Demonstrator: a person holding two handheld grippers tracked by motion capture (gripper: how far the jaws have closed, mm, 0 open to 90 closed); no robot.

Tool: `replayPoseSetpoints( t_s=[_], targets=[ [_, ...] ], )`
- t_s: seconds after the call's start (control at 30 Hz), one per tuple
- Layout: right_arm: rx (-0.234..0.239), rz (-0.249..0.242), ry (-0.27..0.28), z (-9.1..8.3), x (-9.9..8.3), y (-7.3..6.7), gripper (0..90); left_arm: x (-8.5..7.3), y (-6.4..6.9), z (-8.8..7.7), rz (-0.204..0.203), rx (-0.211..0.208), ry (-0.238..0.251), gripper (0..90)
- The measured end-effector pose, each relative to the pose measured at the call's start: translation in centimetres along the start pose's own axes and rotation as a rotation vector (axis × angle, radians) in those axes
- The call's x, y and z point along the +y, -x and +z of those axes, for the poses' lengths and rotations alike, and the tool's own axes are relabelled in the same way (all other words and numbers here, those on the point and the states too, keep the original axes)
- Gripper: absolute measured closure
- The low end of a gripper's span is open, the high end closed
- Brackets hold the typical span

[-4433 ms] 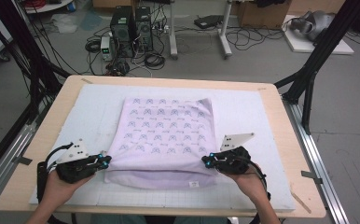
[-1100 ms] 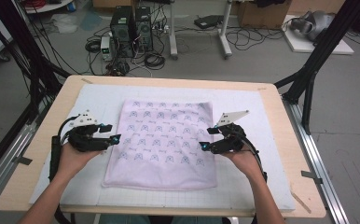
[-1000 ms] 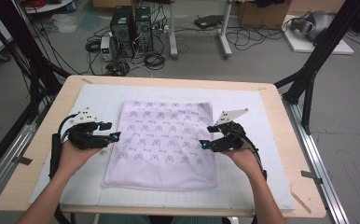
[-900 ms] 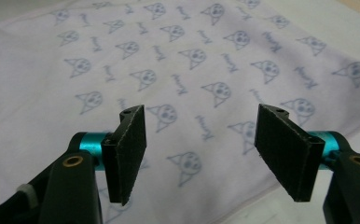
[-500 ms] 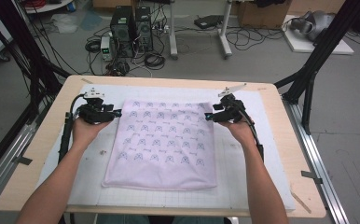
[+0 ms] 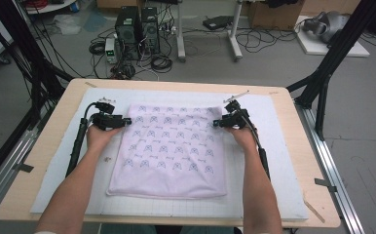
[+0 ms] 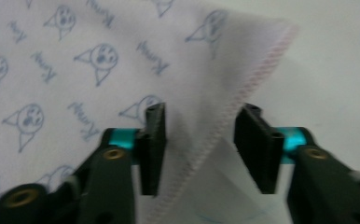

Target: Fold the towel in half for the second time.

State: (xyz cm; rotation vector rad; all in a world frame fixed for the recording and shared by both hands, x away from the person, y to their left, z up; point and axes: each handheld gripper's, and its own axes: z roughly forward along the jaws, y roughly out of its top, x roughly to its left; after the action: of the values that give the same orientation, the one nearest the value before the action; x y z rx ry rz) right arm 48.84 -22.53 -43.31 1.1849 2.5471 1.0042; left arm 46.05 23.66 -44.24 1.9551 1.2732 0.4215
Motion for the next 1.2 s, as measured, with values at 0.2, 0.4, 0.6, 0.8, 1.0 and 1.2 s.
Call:
replayPoseSetpoints(
  t_s=[0.2, 0.4, 0.6, 0.8, 1.0, 1.2],
  targets=[
    [0.047, -0.026, 0.032, -0.5, 0.4, -0.7, 85.5, 0.7, 0.6, -0.5, 0.016, -0.037, 0.041, 84.9],
    [0.094, -0.088, 0.132, -4.5, 1.2, -1.8, 85.5, 1.0, 0.9, -4.5, 0.032, -0.107, 0.169, 85.2],
    [0.178, -0.150, 0.150, -7.2, -1.3, -4.9, 84.8, -1.9, 2.4, -7.9, 0.127, -0.143, 0.164, 85.1],
    [0.204, -0.110, 0.069, -7.0, -6.3, -5.9, 70.2, -6.5, 3.1, -9.1, 0.152, -0.208, 0.032, 80.3],
    [0.153, -0.072, 0.124, -8.7, -6.1, -5.0, 47.9, -5.3, 2.2, -9.5, 0.089, -0.214, 0.046, 47.8],
    [0.146, -0.068, 0.150, -8.4, -2.9, -4.4, 41.0, -1.2, 2.0, -8.4, 0.076, -0.196, 0.086, 42.9]
  ],
)
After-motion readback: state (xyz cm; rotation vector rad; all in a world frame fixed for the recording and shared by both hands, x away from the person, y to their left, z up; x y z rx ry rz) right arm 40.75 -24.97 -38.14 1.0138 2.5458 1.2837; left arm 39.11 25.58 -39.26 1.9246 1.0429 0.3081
